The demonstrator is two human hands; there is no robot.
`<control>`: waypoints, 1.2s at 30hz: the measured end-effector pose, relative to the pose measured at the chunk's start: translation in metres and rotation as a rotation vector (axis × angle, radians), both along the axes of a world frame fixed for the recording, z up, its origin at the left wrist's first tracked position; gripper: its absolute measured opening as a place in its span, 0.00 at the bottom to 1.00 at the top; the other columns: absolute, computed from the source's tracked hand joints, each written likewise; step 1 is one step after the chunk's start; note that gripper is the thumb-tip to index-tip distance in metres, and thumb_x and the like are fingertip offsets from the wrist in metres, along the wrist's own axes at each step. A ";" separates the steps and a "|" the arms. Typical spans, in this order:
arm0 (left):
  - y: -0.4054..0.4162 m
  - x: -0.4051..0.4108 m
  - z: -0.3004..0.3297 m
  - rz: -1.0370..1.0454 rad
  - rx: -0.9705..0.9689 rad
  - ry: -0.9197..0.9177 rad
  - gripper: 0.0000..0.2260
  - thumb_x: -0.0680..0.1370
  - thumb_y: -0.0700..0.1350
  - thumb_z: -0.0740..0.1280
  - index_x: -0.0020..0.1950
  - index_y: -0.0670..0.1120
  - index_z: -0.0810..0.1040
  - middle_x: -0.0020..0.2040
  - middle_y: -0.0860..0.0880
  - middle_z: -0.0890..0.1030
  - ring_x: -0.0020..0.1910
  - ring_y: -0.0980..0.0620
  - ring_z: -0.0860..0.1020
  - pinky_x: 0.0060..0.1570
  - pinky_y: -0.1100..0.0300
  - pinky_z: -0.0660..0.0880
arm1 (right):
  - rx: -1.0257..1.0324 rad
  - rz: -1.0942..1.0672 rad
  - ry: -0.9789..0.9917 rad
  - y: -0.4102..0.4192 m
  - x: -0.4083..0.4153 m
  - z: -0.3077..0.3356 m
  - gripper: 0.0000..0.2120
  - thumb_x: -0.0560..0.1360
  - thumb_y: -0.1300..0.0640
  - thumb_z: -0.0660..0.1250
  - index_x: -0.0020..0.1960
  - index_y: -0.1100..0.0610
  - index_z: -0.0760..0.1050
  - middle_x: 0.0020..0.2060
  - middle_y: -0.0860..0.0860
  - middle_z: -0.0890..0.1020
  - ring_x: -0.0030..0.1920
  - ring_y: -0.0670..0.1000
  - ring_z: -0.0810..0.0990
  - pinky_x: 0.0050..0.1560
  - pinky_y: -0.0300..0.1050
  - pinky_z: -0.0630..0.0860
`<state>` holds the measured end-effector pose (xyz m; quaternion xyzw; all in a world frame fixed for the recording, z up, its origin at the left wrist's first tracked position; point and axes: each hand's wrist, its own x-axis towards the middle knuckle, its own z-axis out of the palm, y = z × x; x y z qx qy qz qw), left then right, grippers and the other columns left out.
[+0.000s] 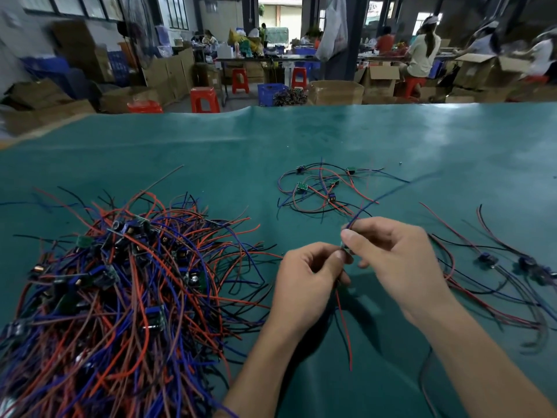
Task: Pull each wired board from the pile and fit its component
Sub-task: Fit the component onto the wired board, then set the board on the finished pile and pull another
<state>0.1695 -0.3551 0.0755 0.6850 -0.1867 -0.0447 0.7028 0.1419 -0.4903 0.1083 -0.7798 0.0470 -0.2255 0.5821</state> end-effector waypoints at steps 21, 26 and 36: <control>-0.001 -0.002 -0.001 0.070 0.154 -0.041 0.07 0.74 0.50 0.66 0.47 0.52 0.83 0.38 0.56 0.85 0.41 0.57 0.82 0.51 0.53 0.80 | -1.063 -0.005 0.431 0.002 0.154 0.077 0.11 0.78 0.54 0.67 0.56 0.58 0.81 0.56 0.59 0.83 0.57 0.61 0.81 0.60 0.53 0.79; -0.003 0.000 -0.004 0.079 0.149 -0.016 0.08 0.73 0.50 0.65 0.47 0.52 0.82 0.37 0.54 0.85 0.40 0.53 0.84 0.51 0.50 0.81 | -0.944 -0.108 0.578 -0.044 0.144 0.012 0.07 0.74 0.50 0.74 0.49 0.52 0.81 0.56 0.58 0.82 0.58 0.61 0.79 0.50 0.44 0.73; -0.003 0.004 -0.007 0.153 0.108 -0.001 0.07 0.78 0.39 0.67 0.46 0.49 0.83 0.37 0.52 0.85 0.38 0.52 0.83 0.45 0.52 0.83 | -0.282 -0.117 0.398 -0.044 0.133 0.030 0.07 0.73 0.61 0.73 0.37 0.60 0.83 0.34 0.57 0.81 0.28 0.52 0.71 0.26 0.38 0.66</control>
